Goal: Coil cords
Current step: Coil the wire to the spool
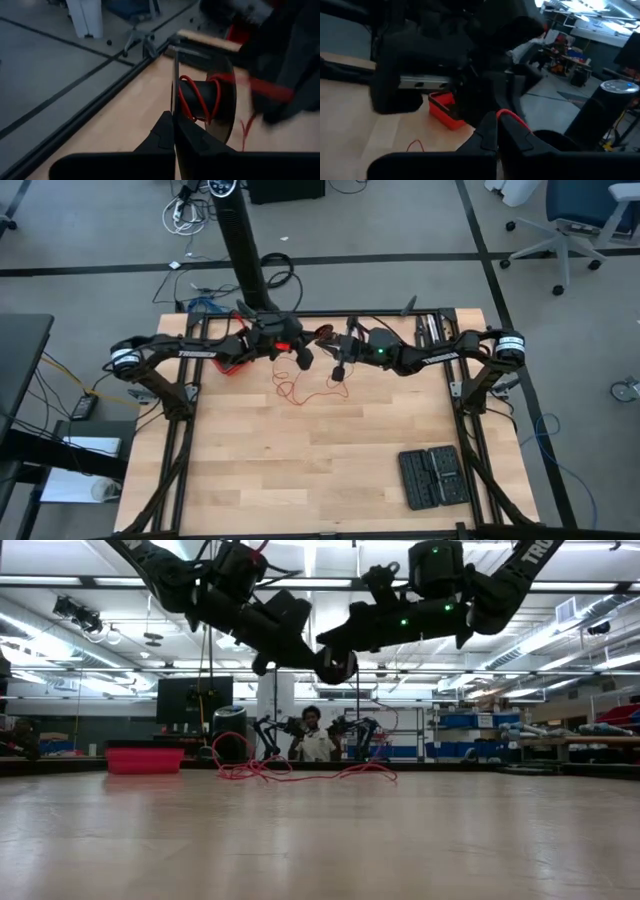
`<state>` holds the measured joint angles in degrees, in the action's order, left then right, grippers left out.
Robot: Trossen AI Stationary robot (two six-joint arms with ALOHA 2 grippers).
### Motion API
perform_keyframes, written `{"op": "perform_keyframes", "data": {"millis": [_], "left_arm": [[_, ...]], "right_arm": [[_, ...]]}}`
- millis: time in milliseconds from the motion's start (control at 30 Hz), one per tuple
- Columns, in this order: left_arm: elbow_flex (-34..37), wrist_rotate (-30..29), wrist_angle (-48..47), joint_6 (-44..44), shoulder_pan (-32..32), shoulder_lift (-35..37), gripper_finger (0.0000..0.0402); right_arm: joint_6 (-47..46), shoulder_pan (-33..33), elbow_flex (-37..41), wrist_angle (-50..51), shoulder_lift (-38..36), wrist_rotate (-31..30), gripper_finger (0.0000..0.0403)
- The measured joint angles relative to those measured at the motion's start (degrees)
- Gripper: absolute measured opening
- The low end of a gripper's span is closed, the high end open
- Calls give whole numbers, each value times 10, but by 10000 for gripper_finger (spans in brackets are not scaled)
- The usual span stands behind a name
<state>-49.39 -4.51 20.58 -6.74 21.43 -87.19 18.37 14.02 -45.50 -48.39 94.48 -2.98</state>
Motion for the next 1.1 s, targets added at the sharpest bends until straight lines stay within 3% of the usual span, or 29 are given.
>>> {"op": "perform_keyframes", "data": {"millis": [333,700,1100], "left_arm": [[0,12,84,-13,-2,-6,1],[0,35,61,13,4,-4,1],[0,66,24,20,31,-4,1]], "right_arm": [[-3,9,-2,72,1,-3,7],[-13,46,1,239,2,2,81],[-31,99,32,202,2,134,86]]}}
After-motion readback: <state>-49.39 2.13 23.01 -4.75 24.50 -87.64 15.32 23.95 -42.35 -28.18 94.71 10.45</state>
